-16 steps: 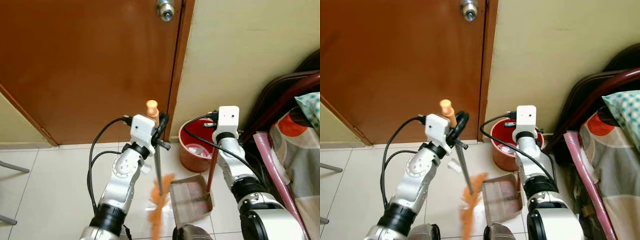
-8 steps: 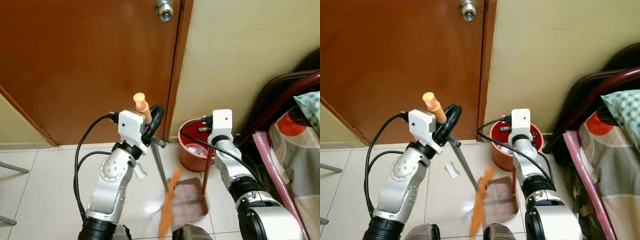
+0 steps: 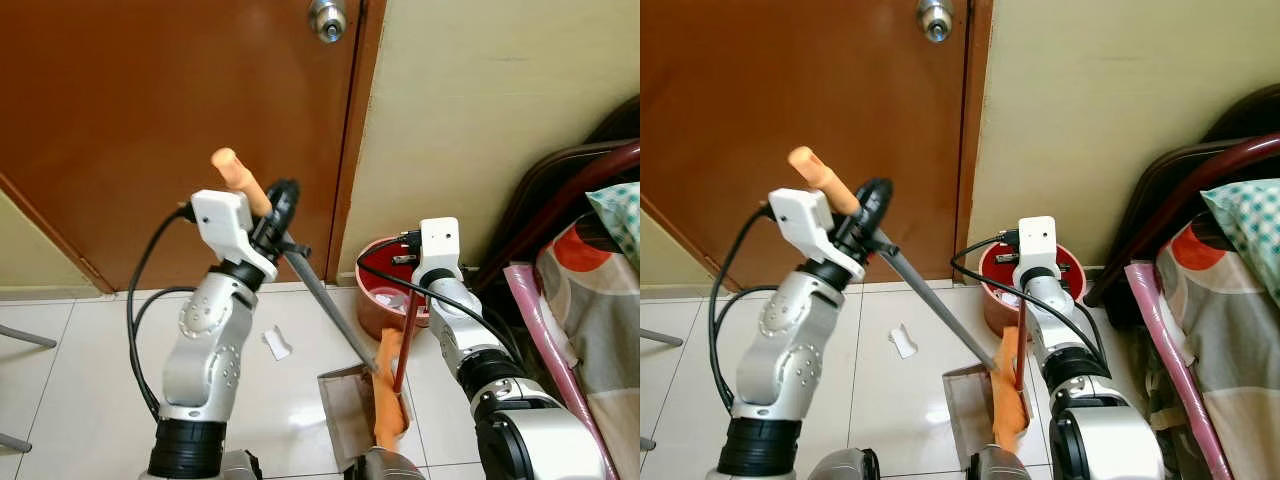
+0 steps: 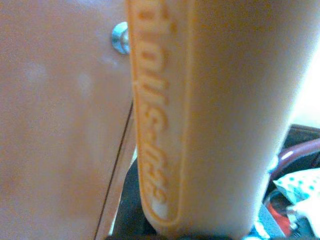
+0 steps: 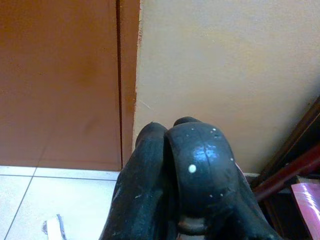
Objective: Sweep floor
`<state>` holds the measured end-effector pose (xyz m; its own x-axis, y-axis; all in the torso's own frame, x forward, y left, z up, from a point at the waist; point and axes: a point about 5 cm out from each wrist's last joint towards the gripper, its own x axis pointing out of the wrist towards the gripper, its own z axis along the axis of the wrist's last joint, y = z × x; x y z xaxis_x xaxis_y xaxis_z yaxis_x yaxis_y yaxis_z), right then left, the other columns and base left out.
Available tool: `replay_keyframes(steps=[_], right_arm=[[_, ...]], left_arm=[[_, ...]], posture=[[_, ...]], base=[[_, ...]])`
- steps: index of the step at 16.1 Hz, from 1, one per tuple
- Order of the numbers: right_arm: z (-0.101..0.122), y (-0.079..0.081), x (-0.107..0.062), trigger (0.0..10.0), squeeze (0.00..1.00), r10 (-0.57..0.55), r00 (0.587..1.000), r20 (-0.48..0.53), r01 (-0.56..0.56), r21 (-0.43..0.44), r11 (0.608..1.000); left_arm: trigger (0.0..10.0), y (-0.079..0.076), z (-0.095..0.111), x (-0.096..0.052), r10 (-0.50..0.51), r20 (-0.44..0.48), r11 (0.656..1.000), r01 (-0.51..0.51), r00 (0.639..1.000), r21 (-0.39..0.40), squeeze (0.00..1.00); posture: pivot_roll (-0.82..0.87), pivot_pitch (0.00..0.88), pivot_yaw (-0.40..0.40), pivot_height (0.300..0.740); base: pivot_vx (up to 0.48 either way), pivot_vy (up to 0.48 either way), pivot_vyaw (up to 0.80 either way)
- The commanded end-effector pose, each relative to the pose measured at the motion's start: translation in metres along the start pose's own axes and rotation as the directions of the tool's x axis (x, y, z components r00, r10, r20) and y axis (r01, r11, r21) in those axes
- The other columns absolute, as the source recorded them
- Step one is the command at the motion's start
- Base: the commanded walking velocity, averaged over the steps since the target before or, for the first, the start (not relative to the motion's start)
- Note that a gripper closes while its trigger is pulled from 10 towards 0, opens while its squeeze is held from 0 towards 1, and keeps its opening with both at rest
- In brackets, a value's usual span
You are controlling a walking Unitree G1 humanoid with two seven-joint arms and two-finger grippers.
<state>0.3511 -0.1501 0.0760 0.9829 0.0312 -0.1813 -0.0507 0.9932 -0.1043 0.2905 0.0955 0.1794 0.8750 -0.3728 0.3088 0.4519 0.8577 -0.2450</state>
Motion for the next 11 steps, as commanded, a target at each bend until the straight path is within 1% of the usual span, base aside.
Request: replay_keyframes(steps=[1,2,3,5,7,9,10,11], right_arm=[[-0.003,0.000,0.000,10.0,0.00,0.006,1.000,-0.018,-0.005,0.012,1.000],[-0.003,-0.001,0.000,10.0,0.00,0.004,1.000,-0.018,-0.003,0.014,1.000],[-0.004,-0.003,-0.001,10.0,0.00,0.001,1.000,-0.019,-0.001,0.016,1.000],[-0.004,-0.004,-0.001,10.0,0.00,-0.003,1.000,-0.019,0.004,0.021,1.000],[-0.003,-0.006,-0.001,10.0,0.00,-0.011,1.000,-0.014,0.011,0.011,1.000],[-0.003,-0.009,-0.001,10.0,0.00,-0.015,1.000,-0.013,0.015,0.015,1.000],[-0.004,-0.010,-0.001,10.0,0.00,-0.019,1.000,-0.014,0.019,0.013,1.000],[-0.004,-0.012,-0.001,10.0,0.00,-0.025,1.000,-0.013,0.025,0.008,1.000]], left_arm=[[10.0,0.000,0.021,0.004,-0.001,0.090,1.000,0.001,0.996,-0.002,0.00],[10.0,0.013,0.030,0.003,0.032,0.104,0.999,-0.034,0.994,0.015,0.00],[10.0,0.022,0.036,0.001,0.053,0.111,0.998,-0.057,0.992,0.035,0.00],[10.0,0.036,0.041,-0.005,0.081,0.107,0.993,-0.090,0.991,0.078,0.00],[10.0,0.044,0.047,-0.011,0.066,0.097,0.985,-0.081,0.993,0.156,0.00],[10.0,0.054,0.055,-0.019,0.073,0.088,0.977,-0.088,0.993,0.194,0.00],[10.0,0.057,0.057,-0.021,0.079,0.087,0.975,-0.095,0.993,0.203,0.00],[10.0,0.061,0.058,-0.025,0.081,0.077,0.970,-0.097,0.994,0.223,0.00]], posture=[[0.01,0.073,-0.057,0.740],[0.02,0.070,-0.057,0.740],[0.02,0.068,-0.057,0.740],[0.02,0.067,-0.057,0.740],[0.02,0.065,-0.057,0.740],[0.03,0.065,-0.057,0.740],[0.03,0.065,-0.056,0.740],[0.03,0.063,-0.055,0.740]], base=[[0.000,0.000,0.00],[0.000,0.000,0.00],[0.000,0.000,0.00],[0.000,0.000,0.00],[0.000,0.000,0.00],[0.000,0.000,0.00],[0.000,0.000,0.00],[0.000,0.000,0.00]])
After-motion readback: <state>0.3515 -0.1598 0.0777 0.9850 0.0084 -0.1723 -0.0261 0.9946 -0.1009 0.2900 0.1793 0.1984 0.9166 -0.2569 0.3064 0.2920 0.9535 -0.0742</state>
